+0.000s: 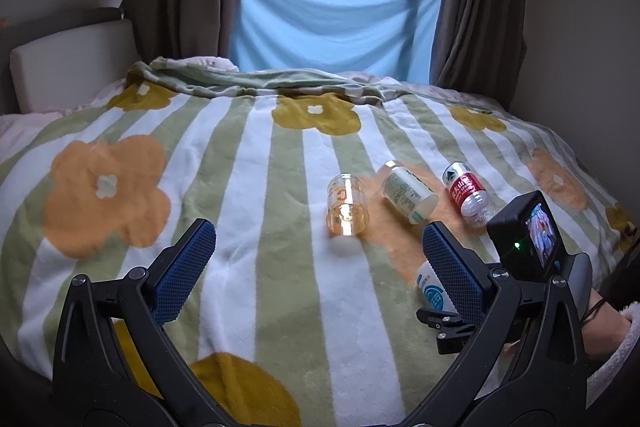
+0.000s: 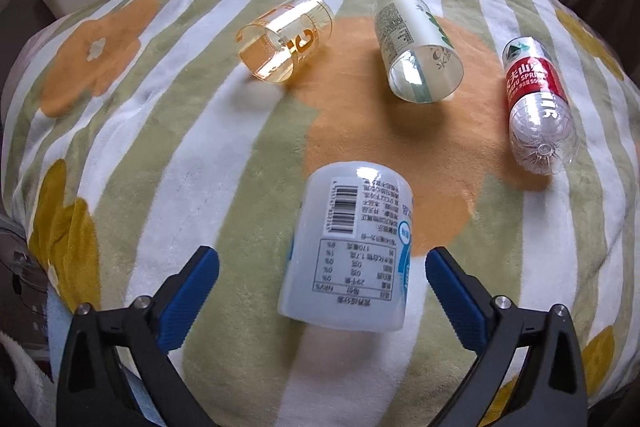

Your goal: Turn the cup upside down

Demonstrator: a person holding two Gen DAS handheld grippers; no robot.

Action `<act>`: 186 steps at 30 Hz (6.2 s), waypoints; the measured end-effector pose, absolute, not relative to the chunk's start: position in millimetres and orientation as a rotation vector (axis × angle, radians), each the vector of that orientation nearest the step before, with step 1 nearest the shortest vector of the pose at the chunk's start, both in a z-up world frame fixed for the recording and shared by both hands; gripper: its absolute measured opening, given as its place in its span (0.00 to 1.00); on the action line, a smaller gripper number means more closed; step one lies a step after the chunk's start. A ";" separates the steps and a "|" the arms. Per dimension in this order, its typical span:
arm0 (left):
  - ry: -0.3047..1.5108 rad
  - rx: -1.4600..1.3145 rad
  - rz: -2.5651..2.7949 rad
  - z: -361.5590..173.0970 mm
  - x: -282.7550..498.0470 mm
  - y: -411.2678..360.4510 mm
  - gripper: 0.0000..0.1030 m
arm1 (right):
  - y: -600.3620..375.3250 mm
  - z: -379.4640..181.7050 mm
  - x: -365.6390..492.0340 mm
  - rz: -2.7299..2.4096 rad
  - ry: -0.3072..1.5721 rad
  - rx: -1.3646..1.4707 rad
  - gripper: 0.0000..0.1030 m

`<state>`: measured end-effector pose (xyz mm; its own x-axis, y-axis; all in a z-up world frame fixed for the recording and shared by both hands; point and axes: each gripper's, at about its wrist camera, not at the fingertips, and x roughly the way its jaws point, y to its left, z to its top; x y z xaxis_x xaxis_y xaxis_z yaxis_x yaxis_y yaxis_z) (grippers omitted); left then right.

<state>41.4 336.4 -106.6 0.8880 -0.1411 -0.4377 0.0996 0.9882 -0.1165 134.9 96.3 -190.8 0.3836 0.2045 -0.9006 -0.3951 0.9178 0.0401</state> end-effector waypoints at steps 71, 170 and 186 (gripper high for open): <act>0.600 -0.118 -0.276 -211.5 156.3 174.1 0.59 | -75.9 -129.7 72.7 0.415 0.730 0.127 1.00; 0.172 -0.008 -0.077 -10.3 6.8 291.9 1.00 | 2.7 27.4 29.7 0.050 0.208 -0.025 1.00; 0.173 0.009 -0.097 -9.9 16.0 289.2 1.00 | 3.2 26.3 33.0 0.026 0.204 -0.001 1.00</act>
